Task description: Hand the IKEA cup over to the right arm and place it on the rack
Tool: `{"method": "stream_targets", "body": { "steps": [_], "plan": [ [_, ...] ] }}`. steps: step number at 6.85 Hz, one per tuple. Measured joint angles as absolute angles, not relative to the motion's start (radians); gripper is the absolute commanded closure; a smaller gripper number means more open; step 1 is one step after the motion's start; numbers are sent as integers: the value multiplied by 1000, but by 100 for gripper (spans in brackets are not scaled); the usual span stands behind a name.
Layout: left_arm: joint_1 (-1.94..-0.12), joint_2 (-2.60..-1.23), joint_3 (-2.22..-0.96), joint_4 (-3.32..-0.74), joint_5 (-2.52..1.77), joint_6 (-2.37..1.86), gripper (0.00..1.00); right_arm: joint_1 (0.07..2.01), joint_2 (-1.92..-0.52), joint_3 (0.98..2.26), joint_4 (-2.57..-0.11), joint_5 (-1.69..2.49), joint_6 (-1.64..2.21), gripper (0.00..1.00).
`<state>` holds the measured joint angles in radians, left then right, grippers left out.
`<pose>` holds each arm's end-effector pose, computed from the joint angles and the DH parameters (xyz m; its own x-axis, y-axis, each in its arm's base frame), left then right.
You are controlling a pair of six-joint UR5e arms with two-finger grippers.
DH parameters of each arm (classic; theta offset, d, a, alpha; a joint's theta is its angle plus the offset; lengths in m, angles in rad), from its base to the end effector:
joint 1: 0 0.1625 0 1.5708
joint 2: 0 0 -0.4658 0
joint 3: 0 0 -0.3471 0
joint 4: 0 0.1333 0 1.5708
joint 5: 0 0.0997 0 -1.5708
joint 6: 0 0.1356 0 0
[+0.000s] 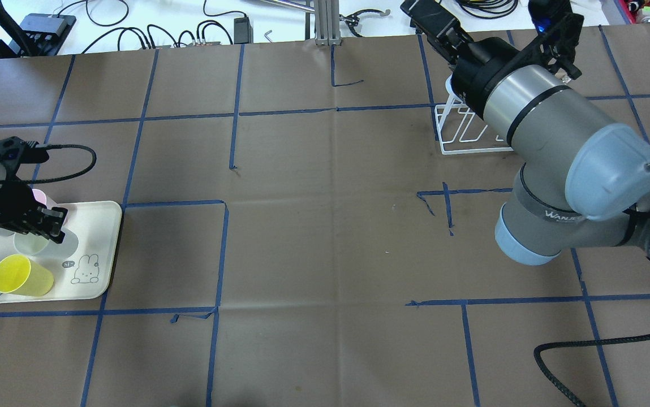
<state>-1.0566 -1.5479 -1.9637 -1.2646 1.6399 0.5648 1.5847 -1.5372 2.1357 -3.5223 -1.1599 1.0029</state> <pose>0.0907 -0.4126 0.3613 -0.9983 0.0539 -0.0241 0.0515 0.9945 0.0908 0.1936 -0.4427 0.5030 -0.4927 -0.0345 -0.8695 0.7666 0.4557 -0.4524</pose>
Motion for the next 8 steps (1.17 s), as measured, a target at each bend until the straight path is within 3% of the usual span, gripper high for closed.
{"method": "stream_targets", "body": {
  "steps": [4, 6, 8],
  "plan": [
    [-1330, -1687, -1515, -1513, 1596, 470, 100, 1624, -1562, 2185, -3518, -1172, 1493, 0],
    [-1415, -1737, -1442, -1505, 1477, 320, 100, 1625, -1580, 2226, -3491, -1177, 1524, 0],
    [-1454, -1734, -1446, -1427, 1292, 257, 100, 1626, -1583, 2233, -3459, -1178, 1518, 0]
  ]
}}
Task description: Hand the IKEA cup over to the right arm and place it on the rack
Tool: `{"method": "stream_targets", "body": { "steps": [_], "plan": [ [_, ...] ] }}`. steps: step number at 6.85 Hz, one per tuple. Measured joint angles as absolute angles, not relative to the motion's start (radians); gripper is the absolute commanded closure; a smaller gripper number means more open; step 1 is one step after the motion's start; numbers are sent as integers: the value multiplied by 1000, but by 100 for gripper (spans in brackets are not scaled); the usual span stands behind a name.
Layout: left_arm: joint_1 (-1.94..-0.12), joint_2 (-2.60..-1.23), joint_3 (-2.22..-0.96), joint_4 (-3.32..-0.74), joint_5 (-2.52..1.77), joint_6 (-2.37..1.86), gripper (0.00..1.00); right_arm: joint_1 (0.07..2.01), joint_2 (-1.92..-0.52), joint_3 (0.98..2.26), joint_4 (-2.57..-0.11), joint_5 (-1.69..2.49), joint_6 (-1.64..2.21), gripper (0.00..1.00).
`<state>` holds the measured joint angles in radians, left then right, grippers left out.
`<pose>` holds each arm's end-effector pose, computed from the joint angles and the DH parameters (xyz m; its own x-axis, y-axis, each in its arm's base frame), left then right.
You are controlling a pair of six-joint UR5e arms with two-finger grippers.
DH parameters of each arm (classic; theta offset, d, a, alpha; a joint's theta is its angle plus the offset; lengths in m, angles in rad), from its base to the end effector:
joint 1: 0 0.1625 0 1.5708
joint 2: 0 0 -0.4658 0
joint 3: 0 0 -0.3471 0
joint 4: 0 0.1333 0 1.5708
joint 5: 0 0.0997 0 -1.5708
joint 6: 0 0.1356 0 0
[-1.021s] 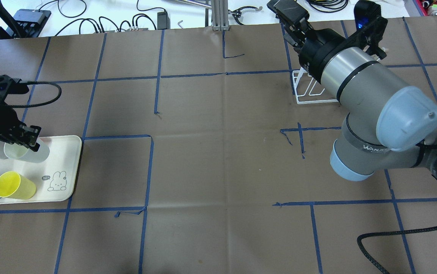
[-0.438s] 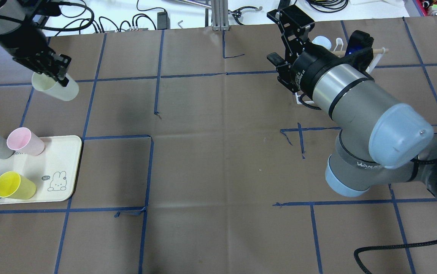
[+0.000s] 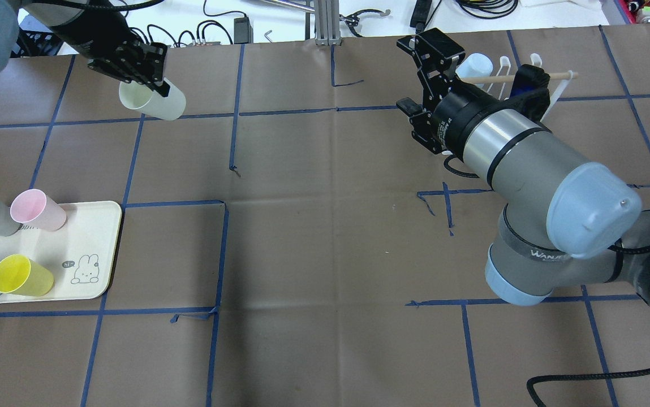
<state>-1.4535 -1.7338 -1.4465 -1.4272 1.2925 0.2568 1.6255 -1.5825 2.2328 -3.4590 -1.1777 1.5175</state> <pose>-0.1067 -0.5515 0.4895 -0.9564 0.1696 0.2377 0.1308 0.9766 -0.1707 0.2080 -0.4110 0.4714 -0.0659 0.3039 -0.9504 0.9003 0.4288 0.0746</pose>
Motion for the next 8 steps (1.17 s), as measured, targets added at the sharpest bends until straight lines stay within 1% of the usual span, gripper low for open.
{"method": "stream_targets", "body": {
  "steps": [2, 5, 6, 8],
  "plan": [
    [-1463, -1721, -1498, -1239, 1075, 262, 100, 1626, -1578, 2222, -3400, -1177, 1512, 0],
    [-1466, -1706, -1695, -759, 778, 275, 100, 1639, -1576, 2178, -3189, -1166, 1521, 0],
    [-1466, -1706, -1755, -627, 704, 274, 100, 1655, -1570, 2161, -3144, -1162, 1537, 1],
    [-1468, -1720, -1888, -349, 623, 276, 99, 1703, -1523, 2087, -3120, -1157, 1651, 1]
  ]
}}
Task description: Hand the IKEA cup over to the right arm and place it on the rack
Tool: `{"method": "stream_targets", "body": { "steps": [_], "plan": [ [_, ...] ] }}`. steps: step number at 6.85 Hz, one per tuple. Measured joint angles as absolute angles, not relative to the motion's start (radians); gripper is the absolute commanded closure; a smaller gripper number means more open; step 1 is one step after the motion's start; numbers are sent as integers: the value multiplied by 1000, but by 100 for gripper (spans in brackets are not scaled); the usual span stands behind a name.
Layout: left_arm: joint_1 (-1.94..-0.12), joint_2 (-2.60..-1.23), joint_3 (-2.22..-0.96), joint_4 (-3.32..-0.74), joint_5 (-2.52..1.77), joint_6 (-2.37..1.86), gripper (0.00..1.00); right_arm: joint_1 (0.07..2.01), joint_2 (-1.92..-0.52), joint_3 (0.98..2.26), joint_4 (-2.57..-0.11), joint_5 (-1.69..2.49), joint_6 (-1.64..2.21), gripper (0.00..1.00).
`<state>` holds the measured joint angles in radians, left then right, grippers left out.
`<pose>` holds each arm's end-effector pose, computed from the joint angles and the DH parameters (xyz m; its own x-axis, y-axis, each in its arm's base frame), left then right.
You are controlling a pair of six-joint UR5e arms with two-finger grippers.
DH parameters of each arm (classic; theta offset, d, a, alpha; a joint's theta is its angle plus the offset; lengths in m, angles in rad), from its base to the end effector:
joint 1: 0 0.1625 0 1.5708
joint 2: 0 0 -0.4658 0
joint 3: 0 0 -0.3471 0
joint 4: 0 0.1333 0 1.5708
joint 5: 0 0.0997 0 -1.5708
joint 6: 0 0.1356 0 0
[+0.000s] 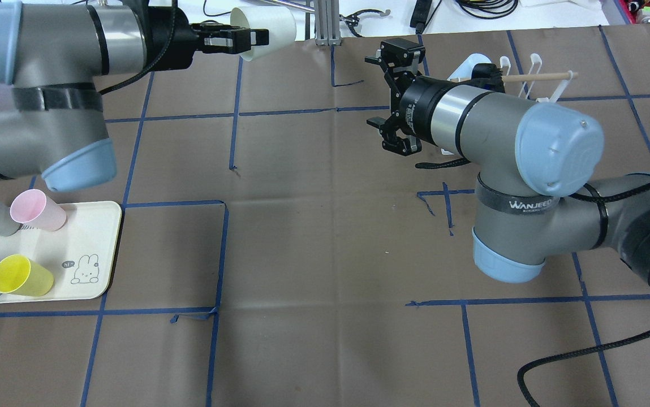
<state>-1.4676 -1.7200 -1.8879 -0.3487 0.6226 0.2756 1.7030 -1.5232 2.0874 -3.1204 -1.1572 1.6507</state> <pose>-0.1900 -0.5285 0.4779 -0.6338 0.6725 0.3822 0.1013 0.5621 -0.8209 0.2486 -0.4452 0.4567 -0.0037 0.5821 -0.8131 0.8666 0.4076 0.2879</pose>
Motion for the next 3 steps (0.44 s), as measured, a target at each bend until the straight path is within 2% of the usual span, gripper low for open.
{"method": "stream_targets", "body": {
  "steps": [2, 3],
  "plan": [
    [-1468, -1722, -2034, -85, 566, 260, 99, 1747, -1473, 2026, -3119, -1162, 1694, 1],
    [-1470, -1716, -2069, -37, 556, 255, 99, 1764, -1450, 2000, -3118, -1166, 1698, 2]
  ]
}}
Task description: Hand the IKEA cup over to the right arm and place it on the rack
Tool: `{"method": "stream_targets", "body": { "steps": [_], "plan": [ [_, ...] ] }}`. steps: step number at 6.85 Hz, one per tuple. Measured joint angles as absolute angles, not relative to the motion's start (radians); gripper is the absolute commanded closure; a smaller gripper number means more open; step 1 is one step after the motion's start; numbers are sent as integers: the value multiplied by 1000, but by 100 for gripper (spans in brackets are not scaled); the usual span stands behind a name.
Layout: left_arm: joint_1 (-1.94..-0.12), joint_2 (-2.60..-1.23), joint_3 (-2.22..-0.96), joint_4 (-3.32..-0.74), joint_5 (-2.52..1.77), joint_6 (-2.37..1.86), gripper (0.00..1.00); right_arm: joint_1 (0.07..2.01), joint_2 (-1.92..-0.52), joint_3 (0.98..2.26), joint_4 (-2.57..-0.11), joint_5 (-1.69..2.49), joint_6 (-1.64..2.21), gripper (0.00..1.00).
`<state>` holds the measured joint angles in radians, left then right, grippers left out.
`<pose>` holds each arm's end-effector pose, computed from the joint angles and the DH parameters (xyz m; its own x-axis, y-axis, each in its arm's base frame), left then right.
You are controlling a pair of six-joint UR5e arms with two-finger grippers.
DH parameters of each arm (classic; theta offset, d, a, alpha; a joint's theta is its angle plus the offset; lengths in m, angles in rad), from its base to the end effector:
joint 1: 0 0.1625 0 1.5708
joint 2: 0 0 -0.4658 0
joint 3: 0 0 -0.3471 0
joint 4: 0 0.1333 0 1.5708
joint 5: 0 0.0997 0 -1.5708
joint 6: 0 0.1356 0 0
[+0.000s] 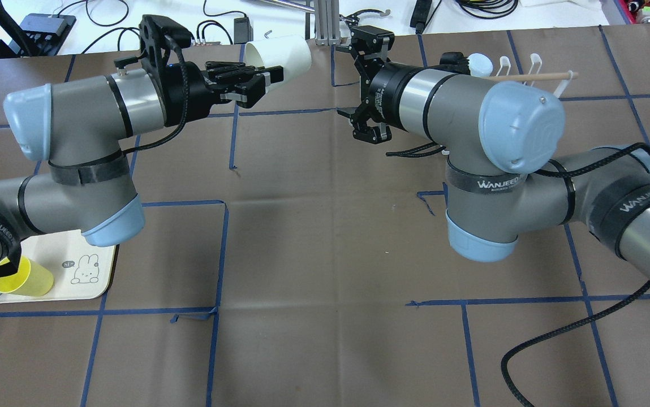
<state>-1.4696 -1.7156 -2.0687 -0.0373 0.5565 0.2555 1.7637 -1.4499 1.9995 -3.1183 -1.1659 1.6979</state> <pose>-0.2003 -0.4862 0.4479 -0.5890 0.7420 0.3201 0.0882 0.4528 -0.8873 0.2812 -0.4657 0.4598 0.0032 0.5912 -0.8065 0.8450 0.4296 0.3183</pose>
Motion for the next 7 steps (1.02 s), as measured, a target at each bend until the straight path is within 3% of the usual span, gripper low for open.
{"method": "stream_targets", "body": {
  "steps": [7],
  "plan": [
    [-1523, -1700, -2091, -15, 557, 247, 98, 1808, -1359, 1895, -3117, -1170, 1610, 4]
  ]
}}
